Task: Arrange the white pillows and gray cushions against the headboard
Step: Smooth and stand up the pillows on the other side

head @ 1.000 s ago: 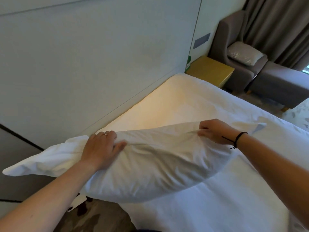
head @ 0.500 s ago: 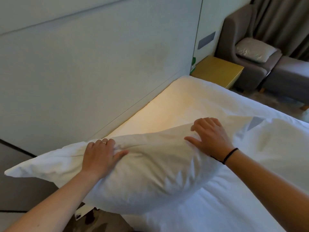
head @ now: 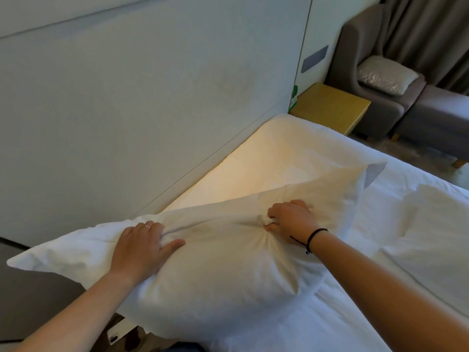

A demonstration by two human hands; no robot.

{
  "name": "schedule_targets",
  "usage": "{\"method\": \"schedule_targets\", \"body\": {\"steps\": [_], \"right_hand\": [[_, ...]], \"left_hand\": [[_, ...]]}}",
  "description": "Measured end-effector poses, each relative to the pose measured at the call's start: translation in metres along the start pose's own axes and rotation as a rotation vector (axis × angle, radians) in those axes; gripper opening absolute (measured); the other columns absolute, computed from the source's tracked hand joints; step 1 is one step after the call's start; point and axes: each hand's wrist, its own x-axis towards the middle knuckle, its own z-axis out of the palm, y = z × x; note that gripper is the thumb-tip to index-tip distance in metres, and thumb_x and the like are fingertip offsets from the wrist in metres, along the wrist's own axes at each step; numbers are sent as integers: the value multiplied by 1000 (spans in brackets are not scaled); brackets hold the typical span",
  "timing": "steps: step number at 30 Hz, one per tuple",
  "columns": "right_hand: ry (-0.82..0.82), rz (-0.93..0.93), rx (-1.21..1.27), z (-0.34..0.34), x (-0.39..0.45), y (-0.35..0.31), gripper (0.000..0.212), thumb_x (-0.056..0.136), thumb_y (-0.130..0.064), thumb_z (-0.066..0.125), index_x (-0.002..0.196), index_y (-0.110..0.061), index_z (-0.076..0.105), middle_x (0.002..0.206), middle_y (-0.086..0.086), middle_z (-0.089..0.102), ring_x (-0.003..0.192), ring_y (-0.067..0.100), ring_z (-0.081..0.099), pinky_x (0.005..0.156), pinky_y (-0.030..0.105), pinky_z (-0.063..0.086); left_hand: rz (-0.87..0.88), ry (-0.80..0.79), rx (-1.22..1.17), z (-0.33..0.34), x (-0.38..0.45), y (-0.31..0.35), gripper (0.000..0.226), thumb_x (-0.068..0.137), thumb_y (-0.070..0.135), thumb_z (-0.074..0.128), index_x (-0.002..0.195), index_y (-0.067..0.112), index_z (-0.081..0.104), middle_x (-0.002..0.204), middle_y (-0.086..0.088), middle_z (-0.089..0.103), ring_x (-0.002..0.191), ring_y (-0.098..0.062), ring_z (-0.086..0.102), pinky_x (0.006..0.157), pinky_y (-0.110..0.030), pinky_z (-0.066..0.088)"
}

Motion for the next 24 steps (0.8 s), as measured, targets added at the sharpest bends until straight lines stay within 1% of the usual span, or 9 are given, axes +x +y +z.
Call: {"method": "schedule_targets", "body": {"steps": [2, 4, 8, 11, 14, 16, 18, 21, 24], "right_hand": [[44, 4, -24, 4, 8, -8, 36, 95, -41, 45, 63, -25, 40, 67, -7, 50, 62, 16, 47, 87, 36, 39], [146, 34, 0, 3, 15, -14, 42, 97, -43, 42, 61, -23, 36, 62, -4, 49, 57, 19, 45, 73, 34, 37], [354, 123, 100, -32, 41, -12, 43, 93, -33, 59, 59, -23, 35, 55, -8, 39, 52, 19, 41, 52, 31, 23], [416, 171, 97, -78, 76, -5, 37, 92, -34, 59, 63, -13, 50, 59, -1, 49, 56, 23, 48, 51, 34, 30], [513, 187, 46, -133, 125, -4, 41, 92, -32, 62, 59, -11, 50, 56, 3, 48, 54, 25, 46, 50, 33, 28], [631, 195, 41, -173, 170, -3, 40, 92, -32, 61, 60, -10, 52, 57, 5, 50, 58, 28, 47, 64, 37, 38], [716, 250, 40, -211, 223, -2, 34, 94, -35, 55, 70, -13, 59, 68, 6, 58, 72, 30, 54, 97, 47, 35], [683, 428, 136, -232, 295, -8, 21, 95, -39, 51, 107, -27, 63, 118, 2, 59, 123, 27, 46, 106, 63, 23], [404, 539, 488, -175, 331, -39, 66, 92, -50, 54, 150, -34, 25, 160, 0, 17, 146, 27, 18, 111, 61, 23]], "left_hand": [[27, -31, -16, 2, 12, -5, 64, 82, 85, 23, 70, 29, 50, 65, 13, 54, 59, -7, 50, 58, -30, 45], [40, -67, -18, 3, 27, -11, 61, 85, 81, 17, 64, 30, 44, 60, 11, 49, 55, -7, 48, 52, -30, 40], [11, -83, -100, -7, 77, -21, 62, 86, 75, 11, 67, 25, 41, 62, 7, 52, 62, -16, 54, 56, -33, 41], [30, -40, -214, -36, 126, -25, 60, 88, 74, 16, 64, 24, 38, 59, 8, 50, 60, -18, 49, 55, -33, 37], [41, 40, -291, -69, 174, -31, 61, 88, 74, 19, 64, 22, 40, 57, 7, 46, 60, -22, 46, 54, -34, 33], [35, 119, -349, -93, 214, -36, 60, 88, 74, 24, 65, 22, 43, 59, 6, 49, 62, -25, 49, 54, -34, 34], [29, 188, -395, -112, 259, -40, 58, 87, 75, 27, 68, 23, 45, 64, 5, 53, 65, -27, 52, 54, -34, 36], [-9, 173, -394, -112, 311, -45, 51, 85, 77, 33, 79, 27, 45, 75, 4, 58, 71, -29, 55, 60, -35, 39], [-58, -35, -258, -64, 316, -57, 71, 75, 86, 37, 112, 26, 47, 108, -2, 66, 100, -29, 63, 78, -40, 49]]}}
